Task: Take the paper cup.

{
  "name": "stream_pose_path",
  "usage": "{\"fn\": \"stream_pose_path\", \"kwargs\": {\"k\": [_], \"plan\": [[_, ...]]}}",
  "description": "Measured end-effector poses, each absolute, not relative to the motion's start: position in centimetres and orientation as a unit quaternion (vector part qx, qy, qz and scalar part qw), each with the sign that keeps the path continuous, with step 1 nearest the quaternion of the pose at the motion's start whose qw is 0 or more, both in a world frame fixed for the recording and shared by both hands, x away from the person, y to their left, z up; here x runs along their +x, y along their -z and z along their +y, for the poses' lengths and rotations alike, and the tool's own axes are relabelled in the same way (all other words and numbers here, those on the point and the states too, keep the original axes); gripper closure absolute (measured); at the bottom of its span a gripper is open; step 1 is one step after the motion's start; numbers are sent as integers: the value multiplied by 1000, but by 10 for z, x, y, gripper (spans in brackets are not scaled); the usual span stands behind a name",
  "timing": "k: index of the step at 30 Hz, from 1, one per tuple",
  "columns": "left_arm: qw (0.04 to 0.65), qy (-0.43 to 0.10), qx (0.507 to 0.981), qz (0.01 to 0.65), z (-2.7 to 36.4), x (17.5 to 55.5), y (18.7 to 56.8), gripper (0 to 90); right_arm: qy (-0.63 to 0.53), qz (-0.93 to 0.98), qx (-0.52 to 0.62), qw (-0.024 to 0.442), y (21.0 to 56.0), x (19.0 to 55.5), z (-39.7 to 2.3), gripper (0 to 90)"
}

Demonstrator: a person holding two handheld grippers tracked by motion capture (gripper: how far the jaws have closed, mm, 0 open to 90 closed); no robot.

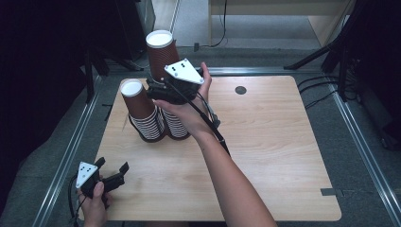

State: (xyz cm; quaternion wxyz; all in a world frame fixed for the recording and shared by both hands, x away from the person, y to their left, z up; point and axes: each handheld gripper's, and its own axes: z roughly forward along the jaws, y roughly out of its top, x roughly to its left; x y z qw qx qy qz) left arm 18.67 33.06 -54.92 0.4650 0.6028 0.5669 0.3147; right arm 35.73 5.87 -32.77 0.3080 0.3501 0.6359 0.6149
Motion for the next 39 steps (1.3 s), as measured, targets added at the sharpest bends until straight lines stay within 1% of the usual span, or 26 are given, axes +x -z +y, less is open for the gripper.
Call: {"fn": "stream_pose_path", "kwargs": {"k": [5, 9, 16, 18, 28, 39], "plan": [[466, -313, 603, 567, 331, 187, 549, 25, -608, 634, 359, 316, 327, 363, 62, 2], [467, -312, 605, 564, 330, 187, 549, 25, -602, 637, 364, 314, 331, 368, 63, 80], [469, -308, 608, 561, 330, 188, 549, 26, -600, 640, 363, 313, 330, 369, 63, 84], [470, -308, 609, 560, 330, 187, 549, 26, -596, 643, 357, 323, 328, 369, 63, 92], [473, -306, 611, 556, 330, 187, 549, 26, -593, 645, 360, 321, 324, 369, 64, 101], [474, -305, 611, 556, 330, 187, 549, 26, -603, 634, 349, 335, 310, 365, 64, 120]]}}
